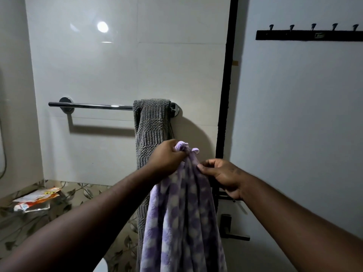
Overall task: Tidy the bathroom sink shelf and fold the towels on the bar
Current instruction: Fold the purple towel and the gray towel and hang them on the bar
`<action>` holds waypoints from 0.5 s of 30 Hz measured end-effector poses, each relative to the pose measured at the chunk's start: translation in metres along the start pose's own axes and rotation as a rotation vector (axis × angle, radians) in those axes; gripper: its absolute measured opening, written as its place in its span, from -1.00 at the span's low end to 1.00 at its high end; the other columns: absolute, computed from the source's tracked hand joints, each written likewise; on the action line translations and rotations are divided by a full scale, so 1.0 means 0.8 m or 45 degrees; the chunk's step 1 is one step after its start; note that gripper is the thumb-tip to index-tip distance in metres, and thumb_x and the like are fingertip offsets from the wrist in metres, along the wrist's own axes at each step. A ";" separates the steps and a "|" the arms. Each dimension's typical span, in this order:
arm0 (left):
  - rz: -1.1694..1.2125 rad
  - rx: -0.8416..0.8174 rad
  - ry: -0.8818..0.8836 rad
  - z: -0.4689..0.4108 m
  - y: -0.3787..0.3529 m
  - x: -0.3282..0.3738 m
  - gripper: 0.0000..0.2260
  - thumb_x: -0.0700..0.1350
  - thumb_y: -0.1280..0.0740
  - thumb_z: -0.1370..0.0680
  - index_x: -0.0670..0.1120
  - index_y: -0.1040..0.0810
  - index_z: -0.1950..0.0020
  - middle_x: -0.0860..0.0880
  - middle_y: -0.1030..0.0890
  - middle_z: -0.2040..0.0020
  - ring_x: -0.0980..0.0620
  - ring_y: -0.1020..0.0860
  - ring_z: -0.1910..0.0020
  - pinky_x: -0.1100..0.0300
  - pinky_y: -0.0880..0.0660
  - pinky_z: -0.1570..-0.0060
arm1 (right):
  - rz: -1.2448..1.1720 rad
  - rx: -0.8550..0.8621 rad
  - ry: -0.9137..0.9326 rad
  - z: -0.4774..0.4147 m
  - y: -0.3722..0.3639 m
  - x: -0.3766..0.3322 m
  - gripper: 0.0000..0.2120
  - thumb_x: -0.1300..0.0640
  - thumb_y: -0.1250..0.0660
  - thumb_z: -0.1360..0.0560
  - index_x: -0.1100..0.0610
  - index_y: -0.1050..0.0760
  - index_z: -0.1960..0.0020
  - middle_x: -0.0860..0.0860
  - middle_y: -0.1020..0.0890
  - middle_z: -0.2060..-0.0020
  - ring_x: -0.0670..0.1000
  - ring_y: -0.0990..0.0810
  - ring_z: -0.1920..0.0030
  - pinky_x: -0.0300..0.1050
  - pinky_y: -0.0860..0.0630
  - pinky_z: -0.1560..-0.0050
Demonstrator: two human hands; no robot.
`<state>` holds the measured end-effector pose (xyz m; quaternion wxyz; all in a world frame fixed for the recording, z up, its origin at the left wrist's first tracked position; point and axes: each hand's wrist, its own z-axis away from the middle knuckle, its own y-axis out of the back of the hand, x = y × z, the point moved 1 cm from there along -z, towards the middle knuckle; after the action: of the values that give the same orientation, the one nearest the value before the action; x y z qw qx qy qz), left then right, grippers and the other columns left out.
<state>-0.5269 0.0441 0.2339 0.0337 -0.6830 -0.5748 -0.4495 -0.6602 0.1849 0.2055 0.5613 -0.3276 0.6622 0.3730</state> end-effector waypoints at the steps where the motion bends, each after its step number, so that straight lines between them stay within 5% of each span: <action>1: 0.014 0.044 0.037 0.001 0.002 -0.002 -0.85 0.04 -0.41 -0.45 -0.03 -0.64 0.15 0.07 -0.68 0.27 0.08 -0.61 0.25 0.13 -0.52 0.20 | 0.006 0.022 0.003 0.002 0.001 0.003 -0.87 0.11 -0.42 -0.58 0.17 -0.61 -0.03 0.16 -0.70 0.04 0.08 -0.63 0.10 -0.05 -0.56 0.02; 4: 0.043 -0.057 0.036 0.002 -0.001 -0.005 -0.86 -0.04 -0.49 -0.46 -0.02 -0.66 0.01 0.07 -0.71 0.16 0.02 -0.65 0.16 0.21 -0.54 0.19 | -0.014 0.203 0.065 0.000 -0.002 0.003 -0.85 0.13 -0.35 -0.62 0.14 -0.56 0.10 0.17 -0.65 0.13 0.04 -0.55 0.24 -0.15 -0.48 0.25; 6: 0.133 -0.298 -0.035 0.007 -0.009 0.002 -0.54 -0.02 -0.59 -0.44 0.07 -0.59 -0.31 0.17 -0.67 -0.09 0.20 -0.62 -0.04 0.49 -0.48 0.06 | -0.021 0.250 0.107 -0.002 -0.007 -0.004 -0.85 0.14 -0.34 -0.63 0.14 -0.55 0.11 0.16 -0.65 0.16 0.05 -0.57 0.23 -0.16 -0.49 0.26; 8: 0.143 -0.445 -0.103 0.007 -0.018 0.009 -0.37 -0.03 -0.59 -0.45 0.05 -0.46 -0.50 0.17 -0.61 -0.24 0.30 -0.54 -0.21 0.48 -0.41 -0.20 | -0.120 0.196 0.134 -0.003 -0.016 -0.012 -0.89 0.18 -0.34 -0.63 0.18 -0.56 0.05 0.18 -0.66 0.17 0.09 -0.61 0.21 -0.09 -0.56 0.19; 11: 0.014 -0.406 -0.208 0.004 -0.020 0.013 -0.85 -0.08 -0.54 -0.50 -0.01 -0.66 -0.04 0.13 -0.64 0.15 0.23 -0.51 0.18 0.21 -0.49 0.05 | -0.277 0.146 0.173 -0.003 -0.026 -0.024 -0.86 0.22 -0.31 -0.64 0.24 -0.53 0.09 0.21 -0.60 0.20 0.08 -0.56 0.23 0.02 -0.55 0.06; 13: -0.090 -0.320 -0.203 0.001 -0.016 0.013 -0.82 -0.01 -0.53 -0.50 -0.06 -0.60 0.14 0.10 -0.58 0.29 0.13 -0.47 0.30 0.09 -0.48 0.19 | -0.348 0.109 0.171 -0.001 -0.025 -0.025 -0.85 0.20 -0.30 -0.64 0.30 -0.54 -0.04 0.27 -0.61 0.07 0.15 -0.58 0.08 0.16 -0.54 -0.17; 15: -0.157 -0.241 -0.179 -0.001 -0.012 0.013 -0.75 0.06 -0.50 -0.49 -0.12 -0.60 0.12 0.05 -0.67 0.20 0.03 -0.58 0.23 -0.02 -0.56 0.10 | -0.362 0.052 0.160 0.002 -0.018 -0.019 -0.83 0.18 -0.31 -0.63 0.29 -0.53 -0.11 0.30 -0.60 -0.03 0.19 -0.56 -0.06 0.20 -0.48 -0.29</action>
<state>-0.5356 0.0549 0.2364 -0.0988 -0.6763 -0.5716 -0.4540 -0.6448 0.1793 0.2189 0.5725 -0.4292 0.6503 0.2551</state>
